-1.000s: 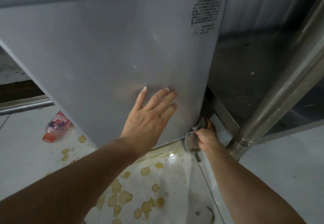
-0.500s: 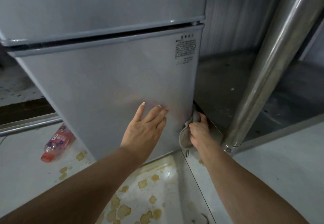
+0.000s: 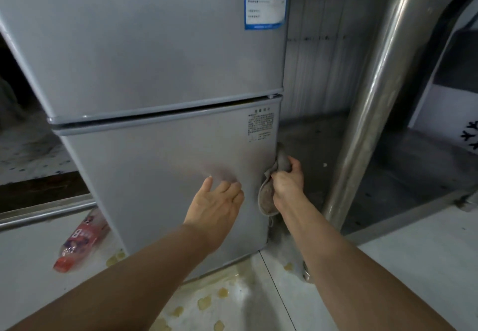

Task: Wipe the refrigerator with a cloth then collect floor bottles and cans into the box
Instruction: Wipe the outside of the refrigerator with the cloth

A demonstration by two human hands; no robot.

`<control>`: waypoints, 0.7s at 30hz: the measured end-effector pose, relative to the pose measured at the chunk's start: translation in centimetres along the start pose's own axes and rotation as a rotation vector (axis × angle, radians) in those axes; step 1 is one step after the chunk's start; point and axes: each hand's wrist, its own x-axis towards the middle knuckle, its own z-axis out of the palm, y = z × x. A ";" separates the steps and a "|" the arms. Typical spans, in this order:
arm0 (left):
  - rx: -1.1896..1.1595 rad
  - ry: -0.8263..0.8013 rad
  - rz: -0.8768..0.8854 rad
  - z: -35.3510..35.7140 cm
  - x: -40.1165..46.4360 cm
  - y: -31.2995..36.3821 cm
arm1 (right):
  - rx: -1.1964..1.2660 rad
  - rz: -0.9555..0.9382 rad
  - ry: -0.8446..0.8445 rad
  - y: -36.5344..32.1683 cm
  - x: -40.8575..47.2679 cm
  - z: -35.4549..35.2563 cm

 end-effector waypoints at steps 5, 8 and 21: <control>0.009 0.095 -0.024 -3.5 1.1 -1.3 | -0.044 -0.042 -0.032 -5.6 -0.9 1.3; 0.031 0.164 -0.038 -5.6 1.4 -2.4 | -0.059 -0.080 -0.033 -8.0 -1.2 2.0; 0.214 0.726 -0.271 -20.7 5.1 -12.0 | -0.145 -0.271 -0.016 -14.1 -2.5 3.8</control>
